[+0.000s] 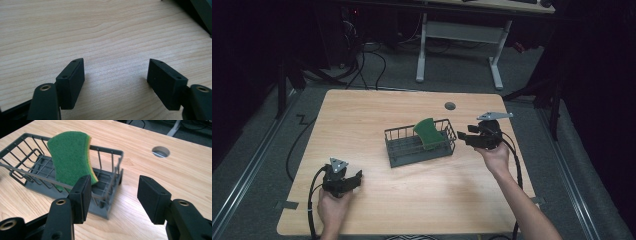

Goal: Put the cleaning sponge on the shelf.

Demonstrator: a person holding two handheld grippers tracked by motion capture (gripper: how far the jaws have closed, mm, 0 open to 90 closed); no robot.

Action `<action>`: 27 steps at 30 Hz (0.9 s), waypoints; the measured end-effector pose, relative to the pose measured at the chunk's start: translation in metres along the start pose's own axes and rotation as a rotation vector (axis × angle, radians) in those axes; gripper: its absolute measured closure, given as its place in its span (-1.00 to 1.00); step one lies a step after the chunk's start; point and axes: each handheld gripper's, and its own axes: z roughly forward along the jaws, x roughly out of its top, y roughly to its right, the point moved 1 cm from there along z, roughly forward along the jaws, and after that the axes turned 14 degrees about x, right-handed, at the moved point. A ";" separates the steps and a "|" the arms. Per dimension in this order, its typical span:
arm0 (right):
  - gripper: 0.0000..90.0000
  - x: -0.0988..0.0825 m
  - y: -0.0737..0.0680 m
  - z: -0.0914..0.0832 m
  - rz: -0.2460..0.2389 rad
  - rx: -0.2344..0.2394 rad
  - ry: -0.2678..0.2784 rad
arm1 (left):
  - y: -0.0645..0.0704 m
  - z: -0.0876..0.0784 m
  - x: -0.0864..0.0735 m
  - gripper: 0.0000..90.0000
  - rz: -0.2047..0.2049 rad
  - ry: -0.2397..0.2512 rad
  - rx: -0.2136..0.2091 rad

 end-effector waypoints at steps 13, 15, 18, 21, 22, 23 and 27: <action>0.00 -0.036 0.013 -0.036 0.075 0.009 0.078 | 0.000 0.000 0.000 -0.32 0.000 0.000 0.000; 0.00 -0.041 0.017 -0.039 0.086 0.002 0.082 | 0.000 0.000 0.000 -0.32 0.000 0.000 0.000; 0.00 -0.048 0.022 -0.043 0.105 -0.006 0.094 | 0.000 0.000 0.000 -0.34 0.002 0.000 -0.002; 0.00 -0.054 0.024 -0.047 0.112 -0.023 0.098 | 0.000 0.000 0.000 -0.34 0.001 0.001 -0.001; 0.00 -0.057 0.025 -0.048 0.115 -0.021 0.101 | 0.000 0.000 0.000 -0.34 0.002 0.000 -0.002; 0.00 -0.059 0.026 -0.049 0.118 -0.026 0.101 | 0.000 0.000 0.000 -0.34 0.002 0.000 -0.002; 0.00 -0.072 0.028 -0.053 0.124 -0.048 0.096 | 0.000 0.000 0.000 -0.34 0.002 0.000 -0.002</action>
